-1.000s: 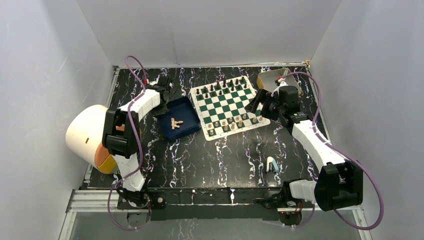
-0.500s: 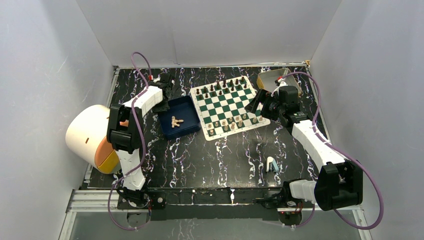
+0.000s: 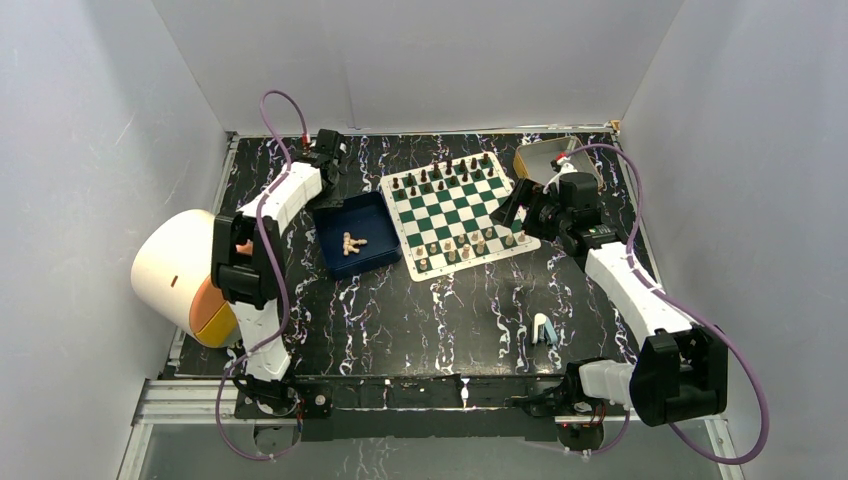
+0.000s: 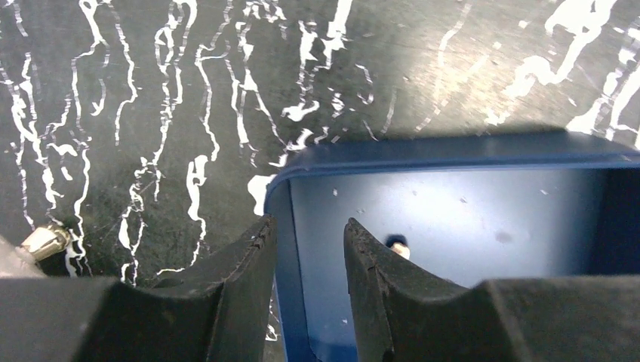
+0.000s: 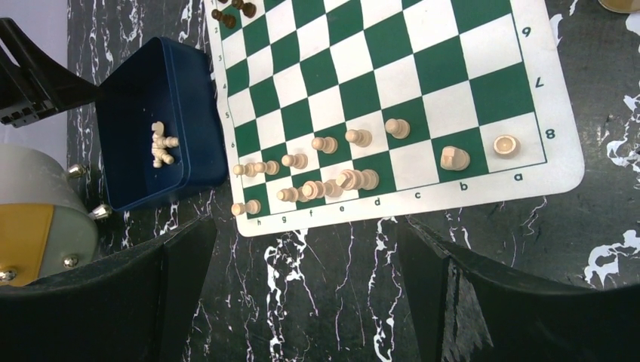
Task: Set up the chess pieces on the board
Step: Move the storage box to the center of the board, then pick up the chess piece from the storage box.
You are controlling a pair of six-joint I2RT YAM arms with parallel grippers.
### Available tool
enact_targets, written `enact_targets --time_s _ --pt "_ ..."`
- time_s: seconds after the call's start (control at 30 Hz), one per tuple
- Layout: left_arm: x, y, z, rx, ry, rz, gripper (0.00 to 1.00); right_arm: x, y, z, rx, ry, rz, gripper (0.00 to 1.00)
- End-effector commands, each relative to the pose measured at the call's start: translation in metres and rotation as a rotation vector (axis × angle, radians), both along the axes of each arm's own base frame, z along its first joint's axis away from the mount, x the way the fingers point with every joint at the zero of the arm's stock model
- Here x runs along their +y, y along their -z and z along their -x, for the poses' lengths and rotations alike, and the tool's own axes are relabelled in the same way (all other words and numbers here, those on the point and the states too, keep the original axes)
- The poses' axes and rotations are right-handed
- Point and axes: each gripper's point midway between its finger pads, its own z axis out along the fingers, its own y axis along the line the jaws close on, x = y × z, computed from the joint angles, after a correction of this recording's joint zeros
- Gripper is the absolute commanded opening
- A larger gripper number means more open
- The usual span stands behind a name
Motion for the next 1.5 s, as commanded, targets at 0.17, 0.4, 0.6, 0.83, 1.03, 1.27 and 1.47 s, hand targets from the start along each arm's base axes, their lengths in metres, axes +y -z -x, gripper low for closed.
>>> enact_targets --time_s 0.17,0.4,0.6,0.83,1.03,1.27,1.47 --pt "-0.046 -0.033 0.013 -0.017 0.161 0.255 0.34 0.001 -0.008 0.003 -0.028 -0.010 -0.003 0.99" --pt "-0.052 0.004 0.034 0.092 0.175 0.254 0.33 0.001 -0.017 0.009 -0.051 -0.006 -0.019 0.99" --pt "-0.055 0.024 0.044 0.148 0.188 0.245 0.33 0.002 -0.015 0.009 -0.047 -0.014 -0.022 0.99" --pt "-0.063 0.035 0.044 0.176 0.210 0.260 0.32 0.004 -0.018 0.006 -0.046 -0.019 -0.029 0.99" --pt "-0.063 0.044 0.044 0.194 0.205 0.242 0.30 0.007 -0.019 0.006 -0.039 -0.039 -0.036 0.99" --pt "-0.060 0.054 0.045 0.213 0.204 0.215 0.29 0.007 -0.020 0.006 -0.041 -0.035 -0.034 0.99" --pt "-0.059 0.058 0.042 0.215 0.205 0.206 0.28 0.008 -0.020 0.005 -0.039 -0.037 -0.038 0.99"
